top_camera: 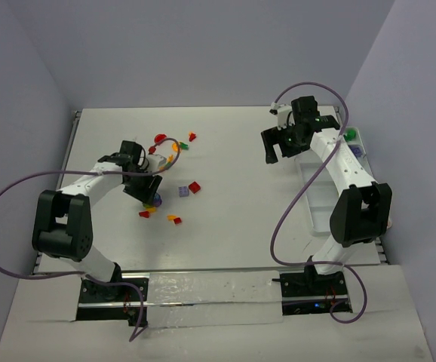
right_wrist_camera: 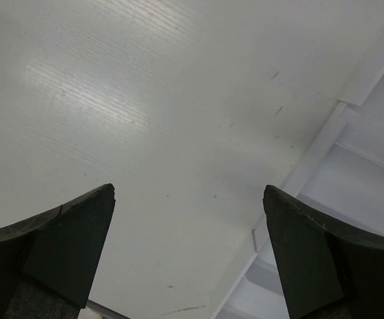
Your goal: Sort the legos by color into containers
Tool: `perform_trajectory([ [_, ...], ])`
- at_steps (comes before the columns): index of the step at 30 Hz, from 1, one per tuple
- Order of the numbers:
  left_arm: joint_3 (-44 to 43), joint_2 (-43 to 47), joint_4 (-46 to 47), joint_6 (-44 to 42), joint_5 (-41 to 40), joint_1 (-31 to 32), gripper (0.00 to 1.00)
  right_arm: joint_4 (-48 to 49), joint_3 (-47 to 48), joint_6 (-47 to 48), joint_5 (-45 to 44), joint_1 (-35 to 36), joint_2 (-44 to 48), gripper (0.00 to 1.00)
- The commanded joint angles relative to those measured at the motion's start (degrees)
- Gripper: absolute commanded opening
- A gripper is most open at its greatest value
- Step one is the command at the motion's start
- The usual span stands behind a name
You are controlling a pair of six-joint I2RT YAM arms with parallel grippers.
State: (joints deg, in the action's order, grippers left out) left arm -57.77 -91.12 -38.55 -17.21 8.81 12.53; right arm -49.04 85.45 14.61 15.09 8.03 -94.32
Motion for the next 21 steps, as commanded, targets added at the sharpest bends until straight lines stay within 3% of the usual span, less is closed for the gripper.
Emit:
perform_trajectory([
  [1,0.66,-1.0,4.9,-0.54,1.59,-0.15,0.6,0.51,0.08,0.0,-0.07,0.49,-0.34,1.0],
  [15,3.28,-2.7,9.6,0.75,1.56,-0.23,0.49,0.03,1.6,-0.01,-0.07,0.53,-1.17,0.99],
  [21,3.1,-2.96,11.7,2.05,1.34,-0.23,0.35,0.84,1.34,-0.73,0.43,1.16,-1.03,0.99],
])
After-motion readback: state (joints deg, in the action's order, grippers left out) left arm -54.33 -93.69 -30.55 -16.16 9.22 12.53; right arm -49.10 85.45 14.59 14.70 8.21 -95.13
